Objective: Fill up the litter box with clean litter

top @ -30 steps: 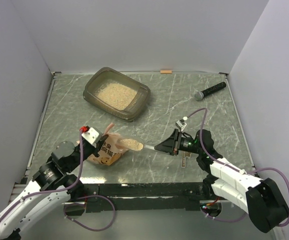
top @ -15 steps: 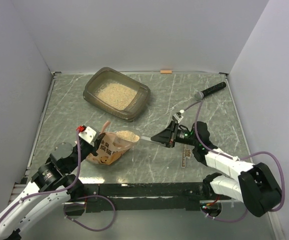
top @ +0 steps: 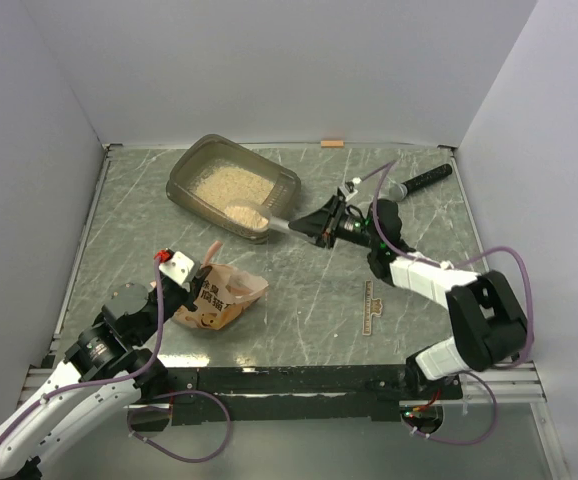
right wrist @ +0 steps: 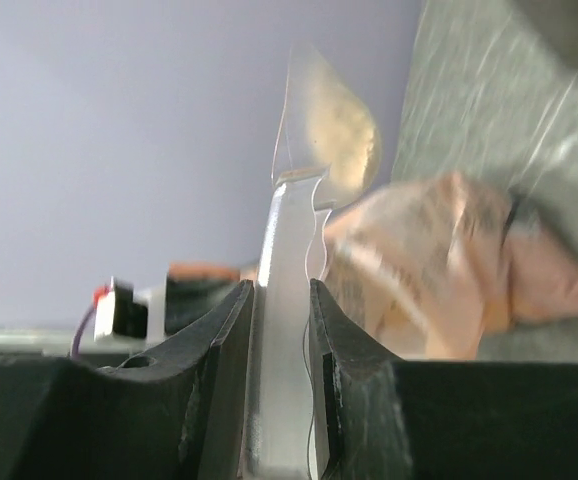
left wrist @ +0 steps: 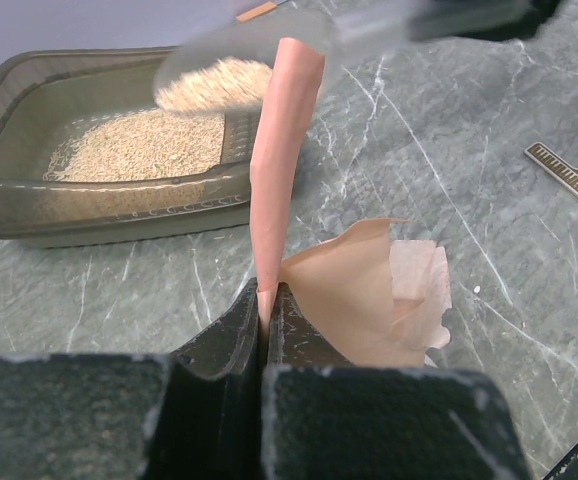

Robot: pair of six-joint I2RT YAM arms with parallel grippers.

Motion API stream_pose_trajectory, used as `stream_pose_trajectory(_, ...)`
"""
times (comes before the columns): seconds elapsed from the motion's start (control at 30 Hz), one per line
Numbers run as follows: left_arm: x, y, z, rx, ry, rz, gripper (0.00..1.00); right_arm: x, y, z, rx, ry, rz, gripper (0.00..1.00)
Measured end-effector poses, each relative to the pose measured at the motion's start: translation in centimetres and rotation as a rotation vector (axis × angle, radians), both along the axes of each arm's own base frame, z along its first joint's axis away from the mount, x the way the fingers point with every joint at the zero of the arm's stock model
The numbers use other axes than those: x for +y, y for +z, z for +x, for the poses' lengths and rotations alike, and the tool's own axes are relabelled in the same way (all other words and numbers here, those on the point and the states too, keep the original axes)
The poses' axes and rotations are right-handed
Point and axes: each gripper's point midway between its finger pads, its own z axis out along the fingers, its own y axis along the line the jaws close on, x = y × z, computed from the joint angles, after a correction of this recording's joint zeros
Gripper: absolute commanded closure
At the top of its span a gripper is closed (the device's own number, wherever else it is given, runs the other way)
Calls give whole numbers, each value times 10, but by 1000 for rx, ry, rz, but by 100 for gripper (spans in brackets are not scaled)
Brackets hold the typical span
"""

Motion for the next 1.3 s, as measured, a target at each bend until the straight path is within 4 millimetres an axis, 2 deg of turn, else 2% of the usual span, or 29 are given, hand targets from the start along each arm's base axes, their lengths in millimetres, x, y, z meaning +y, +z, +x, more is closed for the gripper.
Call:
stream_pose_trajectory(0.17,0,0,0,0,-1,0,99,2,-7,56,-1,-74,-37,100)
stream_pose_trajectory(0.37,0,0,0,1,-1,1,99,12,-29,110,7,-105,-135,100)
stream_pose_trajectory(0.53,-1,-1,1,3,-1,3,99,17,-56,140,8,-122,-289,100)
stream_pose_trajectory(0.67,-2,-3,2,10,-1,9,99,18,-61,164,-54,-149,-462,100)
stream_pose_trajectory(0.9,-3,-4,3,15,-2,14,99,37,-49,180,-232,-132,-686,100)
stream_pose_trajectory(1.03,-3,-4,3,15,-1,14,99,54,-62,180,-331,-87,-867,100)
stream_pose_trajectory(1.17,-3,-5,3,16,-2,15,99,70,-79,166,-434,-32,-1066,100)
stream_pose_trajectory(1.3,-3,-5,3,16,-2,15,99,78,-88,149,-524,17,-1199,100)
